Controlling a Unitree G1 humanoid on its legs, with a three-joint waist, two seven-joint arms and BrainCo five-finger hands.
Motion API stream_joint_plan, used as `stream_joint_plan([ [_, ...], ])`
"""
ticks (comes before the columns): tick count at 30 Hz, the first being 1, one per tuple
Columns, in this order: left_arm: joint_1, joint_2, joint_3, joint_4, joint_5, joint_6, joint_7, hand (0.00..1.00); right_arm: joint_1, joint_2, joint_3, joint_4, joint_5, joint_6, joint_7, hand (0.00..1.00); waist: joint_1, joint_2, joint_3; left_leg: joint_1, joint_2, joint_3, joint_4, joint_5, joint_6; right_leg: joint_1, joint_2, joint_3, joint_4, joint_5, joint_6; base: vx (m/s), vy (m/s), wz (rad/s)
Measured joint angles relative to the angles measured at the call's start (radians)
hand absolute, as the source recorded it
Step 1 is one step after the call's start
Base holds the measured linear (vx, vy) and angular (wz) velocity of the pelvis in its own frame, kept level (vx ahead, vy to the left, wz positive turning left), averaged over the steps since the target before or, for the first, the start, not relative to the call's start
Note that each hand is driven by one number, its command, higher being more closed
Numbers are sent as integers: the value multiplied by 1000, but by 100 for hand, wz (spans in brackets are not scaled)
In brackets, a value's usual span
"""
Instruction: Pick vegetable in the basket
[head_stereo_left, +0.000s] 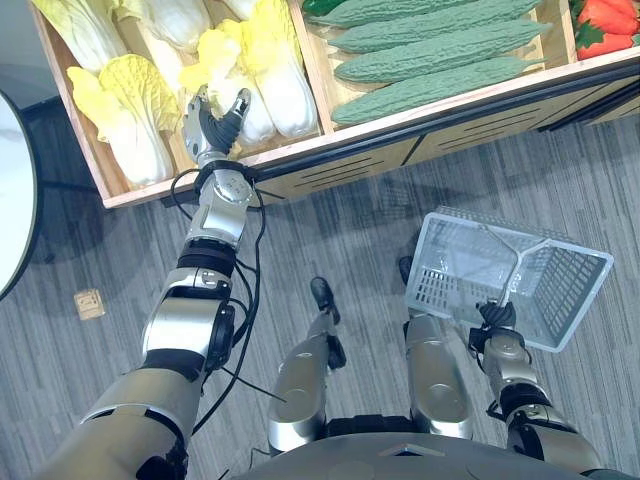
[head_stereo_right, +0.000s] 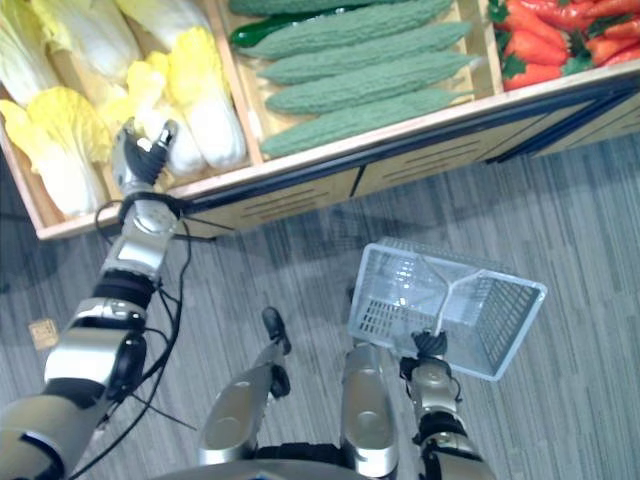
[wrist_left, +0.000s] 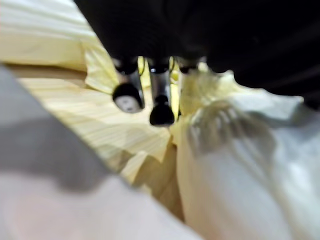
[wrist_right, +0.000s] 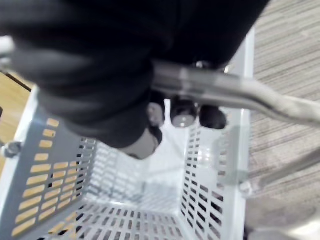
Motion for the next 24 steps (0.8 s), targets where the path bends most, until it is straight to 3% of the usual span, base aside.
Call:
stream_joint_plan([
  [6, 23, 2, -4, -17, -14, 9, -61, 100, 9, 23, -2, 15, -1, 18, 20, 100, -1, -16, -12, 48, 3, -18, -1, 1, 2, 69, -5, -23, -25, 2, 0, 55, -15, 7],
  [9, 99, 3, -17, -119, -42, 10, -73, 100, 28, 41, -20, 31, -1, 26, 38, 100, -6, -28, -31, 83, 5, -38, -1, 1, 2, 118, -6, -58, -34, 2, -1, 55, -20, 14],
  [18, 365, -11, -1, -552, -64, 3, -29, 100, 233, 44, -64, -2, 15, 43, 52, 100, -7, -17, -218, 190, 8, -93, -8, -22, -10, 256, -8, -162, -22, -56, -32, 19, -22, 19],
  [22, 456, -43, -39, -711, -15, -2, -18, 100, 305, 46, -65, -82, 57, 43, 47, 100, -6, -20, -251, 213, 4, -79, -8, -25, -10, 255, -10, -150, -10, -72, -24, -28, 2, -6],
  [23, 475, -54, -48, -740, -8, -3, -19, 100, 311, 47, -64, -99, 61, 44, 47, 100, -4, -21, -251, 220, 5, -64, -7, -26, -11, 253, -13, -160, -9, -77, -32, -39, 30, -65],
  [24, 534, -71, -67, -794, 17, -9, -19, 100, 309, 47, -62, -127, 64, 45, 43, 100, -1, -20, -252, 239, 12, -19, -2, -34, -17, 246, -34, -241, -5, -99, -82, 16, 62, -112],
])
